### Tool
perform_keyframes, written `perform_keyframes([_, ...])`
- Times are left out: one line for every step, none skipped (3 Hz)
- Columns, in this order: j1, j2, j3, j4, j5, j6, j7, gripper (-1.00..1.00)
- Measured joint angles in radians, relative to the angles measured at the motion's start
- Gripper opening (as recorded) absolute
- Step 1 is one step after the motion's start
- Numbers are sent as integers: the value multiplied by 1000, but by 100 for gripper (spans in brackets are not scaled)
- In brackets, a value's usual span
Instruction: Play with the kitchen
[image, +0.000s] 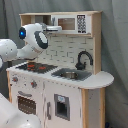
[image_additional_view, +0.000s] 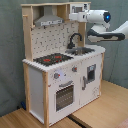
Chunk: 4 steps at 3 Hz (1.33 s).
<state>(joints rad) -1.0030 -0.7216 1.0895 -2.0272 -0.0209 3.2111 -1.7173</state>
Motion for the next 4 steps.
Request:
perform_keyframes([67,2,-49,-49,0,33,-9,-100])
perform_keyframes([142,3,-104,-96,0,50,-24,-100])
perform_keyframes([218,3,-160,-139,0,57,-41,-100])
perform_keyframes([290,-5,-210,-165,0,65,-65,-100])
